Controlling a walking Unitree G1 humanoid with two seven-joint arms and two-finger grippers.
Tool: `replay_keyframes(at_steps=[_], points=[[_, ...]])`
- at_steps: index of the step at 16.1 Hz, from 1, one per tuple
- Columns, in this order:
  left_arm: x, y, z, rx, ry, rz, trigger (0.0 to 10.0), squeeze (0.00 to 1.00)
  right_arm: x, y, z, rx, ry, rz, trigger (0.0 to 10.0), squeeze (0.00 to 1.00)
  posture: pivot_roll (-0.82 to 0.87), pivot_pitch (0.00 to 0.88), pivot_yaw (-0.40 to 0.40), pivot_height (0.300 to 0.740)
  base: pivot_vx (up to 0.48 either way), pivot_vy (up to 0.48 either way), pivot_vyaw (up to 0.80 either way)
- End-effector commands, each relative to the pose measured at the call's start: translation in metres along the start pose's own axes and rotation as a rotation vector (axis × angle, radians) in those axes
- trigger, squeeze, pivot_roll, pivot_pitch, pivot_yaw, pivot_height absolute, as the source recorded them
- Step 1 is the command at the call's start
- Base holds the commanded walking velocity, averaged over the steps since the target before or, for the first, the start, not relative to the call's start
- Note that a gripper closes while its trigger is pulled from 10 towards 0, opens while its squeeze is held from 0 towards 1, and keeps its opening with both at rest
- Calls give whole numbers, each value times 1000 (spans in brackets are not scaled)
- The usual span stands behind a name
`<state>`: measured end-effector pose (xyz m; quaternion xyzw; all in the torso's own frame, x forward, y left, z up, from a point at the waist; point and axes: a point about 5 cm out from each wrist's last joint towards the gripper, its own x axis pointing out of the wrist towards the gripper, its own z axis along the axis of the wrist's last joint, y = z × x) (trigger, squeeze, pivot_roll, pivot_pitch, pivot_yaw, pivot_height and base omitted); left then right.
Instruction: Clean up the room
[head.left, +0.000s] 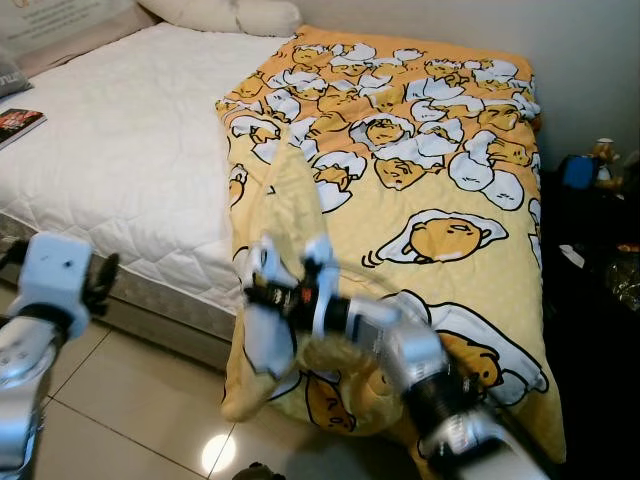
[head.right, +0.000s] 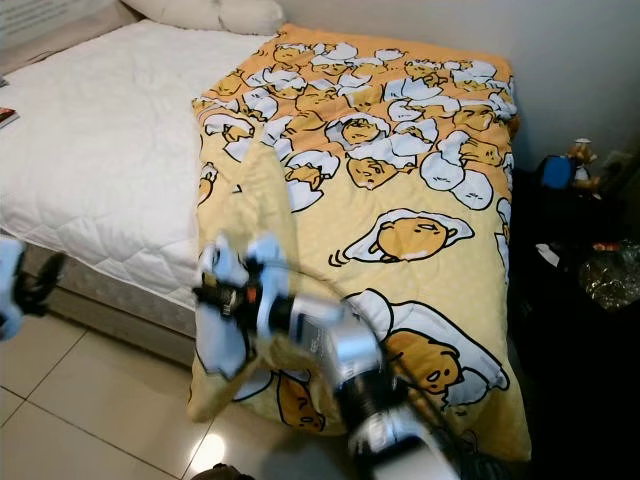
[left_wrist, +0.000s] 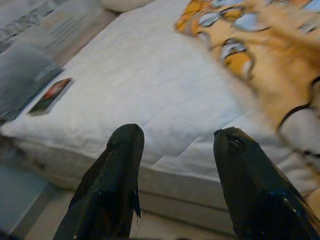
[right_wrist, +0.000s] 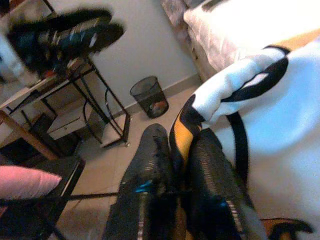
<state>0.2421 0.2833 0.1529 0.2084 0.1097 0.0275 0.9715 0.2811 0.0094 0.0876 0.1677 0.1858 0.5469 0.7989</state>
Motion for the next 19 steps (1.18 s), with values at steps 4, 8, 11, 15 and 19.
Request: replay_keyframes(at_steps=[4, 8, 11, 15, 19], points=[[7, -31, 4, -44, 8, -165, 10000, 0, 14, 11, 2, -115, 28, -23, 10000, 1000, 37, 0, 57, 740, 0, 0, 0], [18, -59, -5, -250, 58, -280, 10000, 0, -15, -2, 0, -150, 30, -81, 10000, 1000, 5, 0, 71, 740, 0, 0, 0], [33, -89, -14, -287, 79, -314, 10000, 0, -39, -18, 1, -168, 2, -205, 10000, 1000, -14, 0, 63, 740, 0, 0, 0], [52, -113, -12, -291, 74, -315, 10000, 694, -98, -52, -10, -153, -58, -557, 10000, 1000, -56, 0, 76, 740, 0, 0, 0], [51, -113, -3, -231, 9, -279, 10000, 0, -145, -71, -19, -137, -107, -892, 10000, 0, -84, 0, 93, 740, 0, 0, 0]])
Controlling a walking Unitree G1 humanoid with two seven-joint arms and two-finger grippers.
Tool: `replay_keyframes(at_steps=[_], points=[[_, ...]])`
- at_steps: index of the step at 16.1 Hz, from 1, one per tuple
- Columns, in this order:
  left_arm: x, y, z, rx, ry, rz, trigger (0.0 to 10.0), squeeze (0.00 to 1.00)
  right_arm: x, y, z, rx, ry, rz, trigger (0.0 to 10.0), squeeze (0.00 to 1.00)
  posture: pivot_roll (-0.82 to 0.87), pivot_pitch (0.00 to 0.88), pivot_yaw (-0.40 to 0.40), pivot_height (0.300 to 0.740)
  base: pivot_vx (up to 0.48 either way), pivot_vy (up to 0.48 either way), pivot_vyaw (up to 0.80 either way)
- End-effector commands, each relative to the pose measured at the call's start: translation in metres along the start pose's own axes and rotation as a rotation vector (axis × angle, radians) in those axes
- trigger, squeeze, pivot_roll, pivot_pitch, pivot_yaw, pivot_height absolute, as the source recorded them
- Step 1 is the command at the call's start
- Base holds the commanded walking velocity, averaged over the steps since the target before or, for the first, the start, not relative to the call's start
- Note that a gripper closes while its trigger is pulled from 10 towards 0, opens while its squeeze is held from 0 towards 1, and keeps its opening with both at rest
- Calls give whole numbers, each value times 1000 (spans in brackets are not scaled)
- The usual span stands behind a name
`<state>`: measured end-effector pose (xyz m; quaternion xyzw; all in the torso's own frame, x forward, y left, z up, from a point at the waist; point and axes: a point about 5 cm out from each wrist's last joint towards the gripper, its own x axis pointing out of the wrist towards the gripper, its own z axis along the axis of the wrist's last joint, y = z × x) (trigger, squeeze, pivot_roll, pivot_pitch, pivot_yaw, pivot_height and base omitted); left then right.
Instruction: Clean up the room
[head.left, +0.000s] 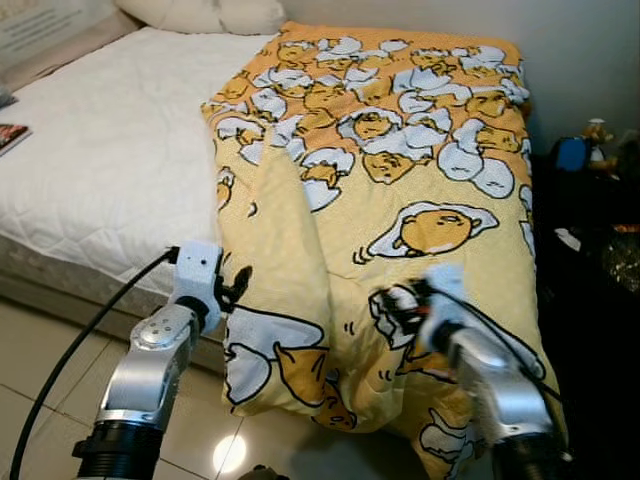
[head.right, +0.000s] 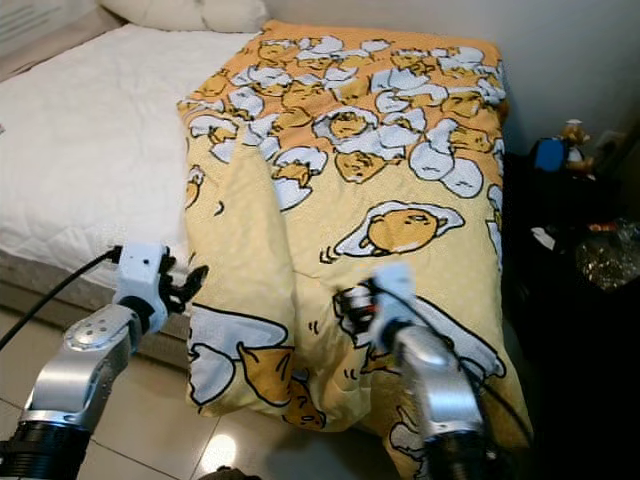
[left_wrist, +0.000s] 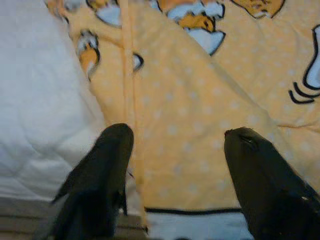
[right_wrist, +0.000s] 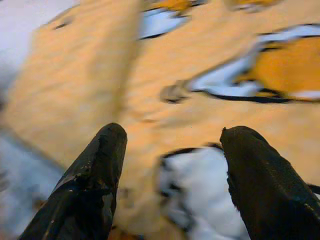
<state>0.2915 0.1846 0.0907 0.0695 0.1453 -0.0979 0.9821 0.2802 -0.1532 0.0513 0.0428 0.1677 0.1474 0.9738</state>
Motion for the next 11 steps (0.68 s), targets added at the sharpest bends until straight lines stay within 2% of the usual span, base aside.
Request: replay_keyframes(at_steps=[1, 3, 8, 11], points=[[-3, 2, 4, 36, -35, 27, 10000, 0, -6, -8, -2, 15, -30, -83, 10000, 0, -86, 0, 93, 740, 0, 0, 0], [-10, -3, 4, 57, -56, 15, 10000, 0, -18, -18, -20, 32, 8, -203, 10000, 0, -82, 0, 95, 740, 0, 358, 0], [-21, -4, -1, 56, -40, 17, 10000, 0, -27, -12, -29, 88, -8, -262, 10000, 0, -66, 0, 85, 740, 0, 480, 0], [-25, -1, -2, 59, -35, 29, 10000, 0, -30, -11, -28, 11, -12, -294, 10000, 0, -56, 0, 79, 740, 0, 480, 0]])
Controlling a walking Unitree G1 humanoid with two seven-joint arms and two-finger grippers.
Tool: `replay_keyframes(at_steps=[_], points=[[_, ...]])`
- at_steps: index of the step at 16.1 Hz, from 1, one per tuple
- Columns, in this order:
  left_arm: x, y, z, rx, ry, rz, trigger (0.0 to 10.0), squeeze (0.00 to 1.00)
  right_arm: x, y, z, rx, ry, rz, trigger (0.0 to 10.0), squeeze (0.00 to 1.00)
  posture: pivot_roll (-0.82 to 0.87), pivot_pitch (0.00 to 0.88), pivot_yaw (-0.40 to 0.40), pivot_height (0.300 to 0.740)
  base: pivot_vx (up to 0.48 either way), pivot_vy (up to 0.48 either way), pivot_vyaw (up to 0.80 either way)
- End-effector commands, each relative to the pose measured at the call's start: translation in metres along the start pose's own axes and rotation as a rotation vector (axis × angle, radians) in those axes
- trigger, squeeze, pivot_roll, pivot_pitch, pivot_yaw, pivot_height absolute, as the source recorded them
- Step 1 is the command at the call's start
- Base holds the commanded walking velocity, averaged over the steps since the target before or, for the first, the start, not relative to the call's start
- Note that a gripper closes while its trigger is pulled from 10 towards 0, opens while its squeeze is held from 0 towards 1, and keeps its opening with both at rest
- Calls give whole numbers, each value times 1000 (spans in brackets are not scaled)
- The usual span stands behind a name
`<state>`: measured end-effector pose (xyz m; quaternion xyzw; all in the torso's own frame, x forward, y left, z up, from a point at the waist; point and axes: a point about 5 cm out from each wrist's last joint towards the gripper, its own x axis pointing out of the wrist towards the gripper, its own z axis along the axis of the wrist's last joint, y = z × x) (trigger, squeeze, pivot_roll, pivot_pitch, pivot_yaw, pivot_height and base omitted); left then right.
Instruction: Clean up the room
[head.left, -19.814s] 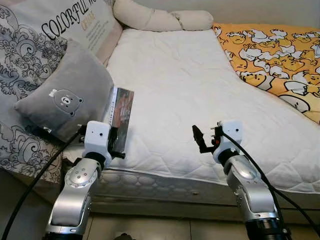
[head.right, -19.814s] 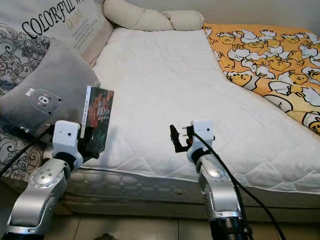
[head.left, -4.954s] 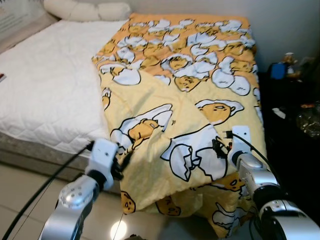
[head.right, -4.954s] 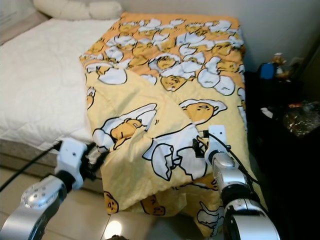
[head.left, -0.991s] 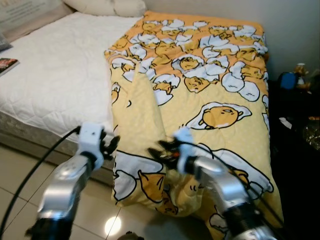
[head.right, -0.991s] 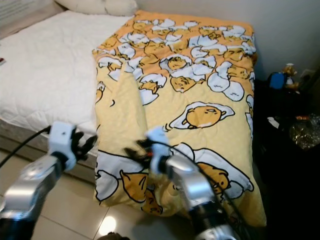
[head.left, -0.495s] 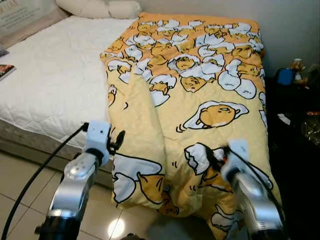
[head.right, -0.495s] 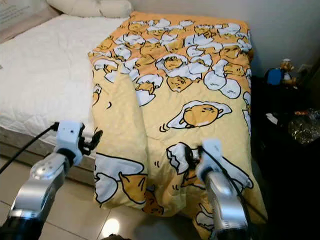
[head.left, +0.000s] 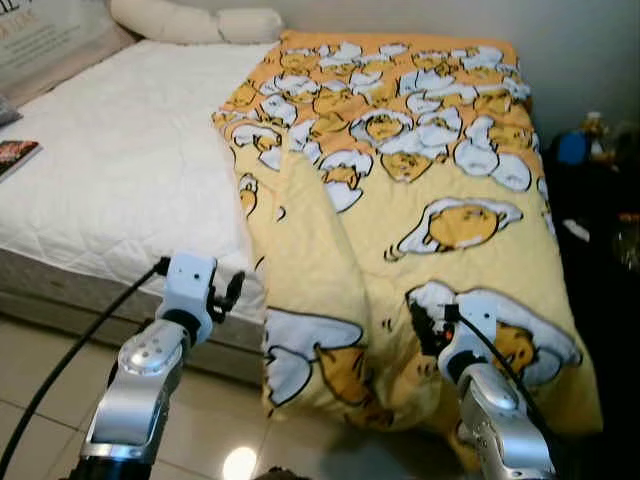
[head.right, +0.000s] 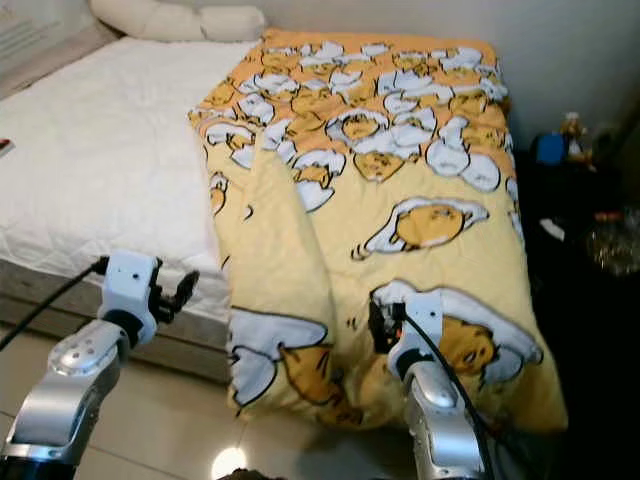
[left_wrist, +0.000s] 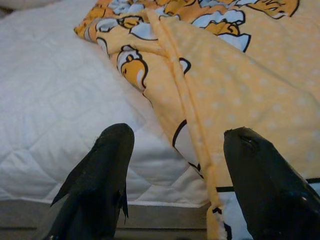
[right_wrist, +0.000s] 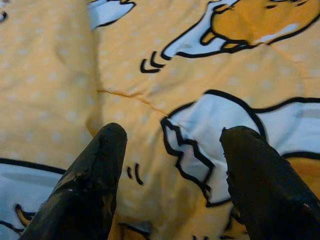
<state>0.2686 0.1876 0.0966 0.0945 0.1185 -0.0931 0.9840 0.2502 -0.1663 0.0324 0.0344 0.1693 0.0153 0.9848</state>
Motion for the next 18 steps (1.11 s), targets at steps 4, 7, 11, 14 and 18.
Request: replay_keyframes(at_steps=[4, 7, 11, 14, 18], points=[[-11, 8, -6, -1, 31, 38, 10000, 0, -5, -4, 2, 13, -2, 5, 10000, 0, -40, 0, 68, 740, 0, 480, 0], [-18, 8, -9, -17, 41, 47, 10000, 0, -6, -2, 3, 3, -5, 16, 10000, 0, -43, 0, 68, 740, 0, 480, 0], [-18, 10, -6, -10, 40, 52, 10000, 0, -6, -1, 8, 21, -17, 0, 10000, 0, -36, 0, 61, 740, 0, 480, 0], [-19, 14, -5, -12, 36, 69, 10000, 0, -5, -1, 8, 21, -11, 6, 10000, 0, -33, 0, 56, 740, 0, 480, -452], [-20, 12, -2, -49, 4, 75, 10000, 0, -3, 0, 10, 19, -9, 11, 10000, 0, -30, 0, 51, 740, 0, 360, -784]])
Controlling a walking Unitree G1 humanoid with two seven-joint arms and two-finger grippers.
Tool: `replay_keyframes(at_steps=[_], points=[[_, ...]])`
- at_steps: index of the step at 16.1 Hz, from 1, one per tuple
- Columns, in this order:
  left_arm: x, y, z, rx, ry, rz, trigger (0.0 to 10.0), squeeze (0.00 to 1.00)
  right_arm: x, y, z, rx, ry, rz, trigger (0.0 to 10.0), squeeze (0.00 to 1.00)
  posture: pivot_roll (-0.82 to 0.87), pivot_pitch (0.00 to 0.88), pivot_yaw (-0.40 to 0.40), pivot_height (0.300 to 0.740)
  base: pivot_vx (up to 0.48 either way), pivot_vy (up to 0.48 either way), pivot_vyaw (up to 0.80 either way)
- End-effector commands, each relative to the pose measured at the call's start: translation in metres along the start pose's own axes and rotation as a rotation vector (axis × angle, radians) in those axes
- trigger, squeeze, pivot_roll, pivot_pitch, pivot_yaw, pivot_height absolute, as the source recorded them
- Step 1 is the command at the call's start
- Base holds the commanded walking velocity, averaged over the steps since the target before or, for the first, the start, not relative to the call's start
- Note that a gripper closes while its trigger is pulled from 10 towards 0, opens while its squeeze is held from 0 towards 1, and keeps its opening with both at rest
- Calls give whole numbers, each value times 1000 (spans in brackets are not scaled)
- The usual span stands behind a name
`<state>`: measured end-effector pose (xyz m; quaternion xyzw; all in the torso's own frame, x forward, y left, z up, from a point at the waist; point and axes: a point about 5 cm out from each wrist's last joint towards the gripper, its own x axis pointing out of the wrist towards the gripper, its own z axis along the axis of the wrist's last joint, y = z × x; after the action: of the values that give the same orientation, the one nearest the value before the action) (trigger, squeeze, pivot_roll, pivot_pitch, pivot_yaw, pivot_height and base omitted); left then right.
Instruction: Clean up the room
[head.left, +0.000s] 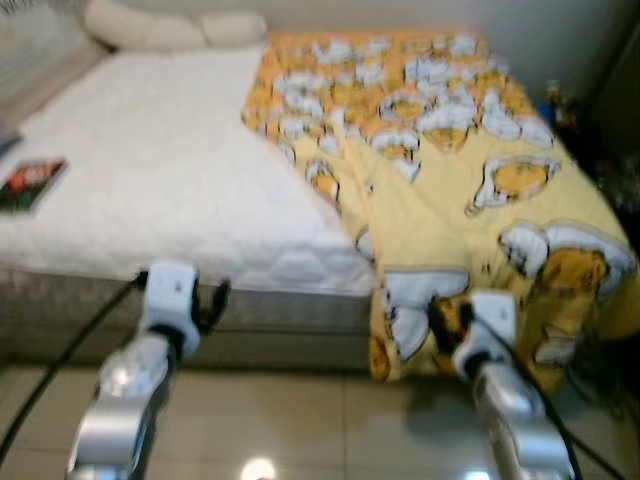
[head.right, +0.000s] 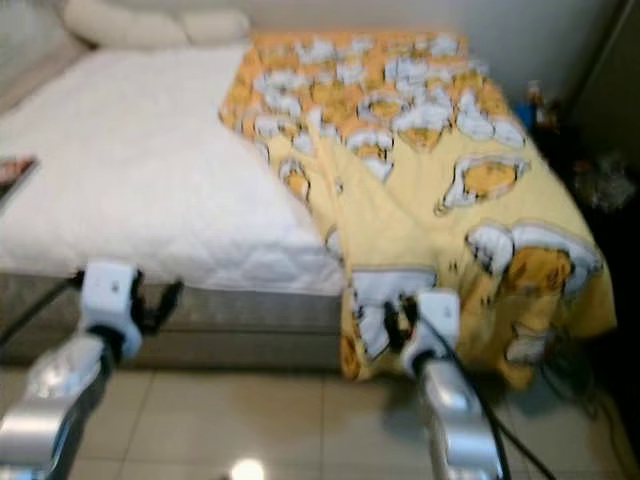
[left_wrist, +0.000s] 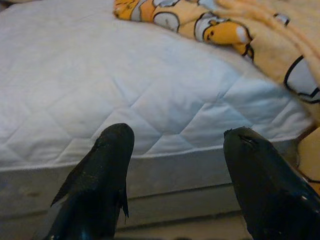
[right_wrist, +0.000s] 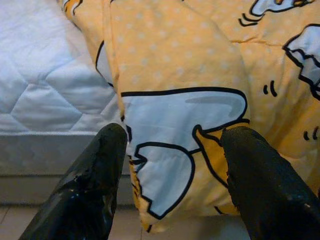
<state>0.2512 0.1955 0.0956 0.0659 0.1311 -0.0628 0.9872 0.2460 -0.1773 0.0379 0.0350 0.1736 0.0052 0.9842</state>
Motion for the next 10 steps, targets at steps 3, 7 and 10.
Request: replay_keyframes(at_steps=[3, 7, 10], points=[[-2, 5, 7, -13, -32, 40, 10000, 0, 3, 11, 7, 10, -26, 34, 10000, 0, -33, 0, 55, 740, 0, 0, 0], [-1, 2, 6, -65, -36, 65, 10000, 0, 4, 13, 13, -8, -56, 66, 10000, 0, -33, 0, 50, 740, 0, 0, 0], [-3, -1, 6, -85, -57, 65, 10000, 0, 7, 14, 16, -35, -56, 83, 10000, 0, -23, 0, 35, 740, 84, 0, 0]])
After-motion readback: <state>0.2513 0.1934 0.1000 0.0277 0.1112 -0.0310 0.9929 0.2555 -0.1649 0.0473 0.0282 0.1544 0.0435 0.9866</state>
